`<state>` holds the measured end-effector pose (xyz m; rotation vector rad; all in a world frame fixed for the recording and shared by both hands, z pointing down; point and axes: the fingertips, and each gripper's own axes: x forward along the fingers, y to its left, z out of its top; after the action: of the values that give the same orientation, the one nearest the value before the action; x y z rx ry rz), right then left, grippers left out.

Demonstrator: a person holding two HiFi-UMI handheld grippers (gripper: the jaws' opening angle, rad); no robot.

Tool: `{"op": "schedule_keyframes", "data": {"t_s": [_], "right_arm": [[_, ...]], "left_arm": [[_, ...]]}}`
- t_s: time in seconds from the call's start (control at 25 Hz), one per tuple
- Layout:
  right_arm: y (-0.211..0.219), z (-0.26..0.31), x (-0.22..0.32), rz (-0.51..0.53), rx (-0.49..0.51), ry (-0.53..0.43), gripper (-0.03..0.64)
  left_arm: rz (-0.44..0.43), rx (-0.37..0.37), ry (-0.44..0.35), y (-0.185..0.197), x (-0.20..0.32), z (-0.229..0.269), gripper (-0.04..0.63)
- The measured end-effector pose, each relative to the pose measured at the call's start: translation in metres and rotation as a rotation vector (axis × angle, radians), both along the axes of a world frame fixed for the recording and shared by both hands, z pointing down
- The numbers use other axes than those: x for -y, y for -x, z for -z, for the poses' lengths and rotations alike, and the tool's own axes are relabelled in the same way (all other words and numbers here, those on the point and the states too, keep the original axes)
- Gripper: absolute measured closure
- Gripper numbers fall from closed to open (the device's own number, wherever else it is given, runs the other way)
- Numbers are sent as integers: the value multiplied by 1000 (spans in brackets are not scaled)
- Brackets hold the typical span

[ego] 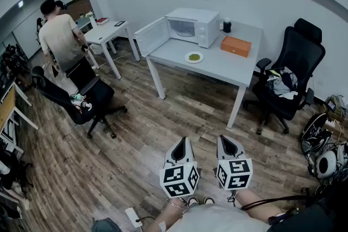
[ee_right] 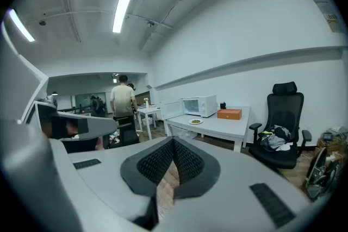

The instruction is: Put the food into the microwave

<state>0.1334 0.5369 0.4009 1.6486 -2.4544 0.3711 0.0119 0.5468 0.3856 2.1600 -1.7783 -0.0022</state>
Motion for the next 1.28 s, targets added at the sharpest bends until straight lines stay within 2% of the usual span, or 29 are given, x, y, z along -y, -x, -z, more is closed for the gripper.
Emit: {"op": "schedule_keyframes", "data": {"t_s": [0.4,0.92,1.28], "right_arm": [[11,-4,3,2,-5,15,600],[47,-13,27,-13,15,25,600],[44,-25,45,-54,14,60,600]], "left_arm": [[-11,1,6,10,4,-3,594],[-40,49,39,44,27,-20,594],[-62,53,64,48,50,-30,594]]}}
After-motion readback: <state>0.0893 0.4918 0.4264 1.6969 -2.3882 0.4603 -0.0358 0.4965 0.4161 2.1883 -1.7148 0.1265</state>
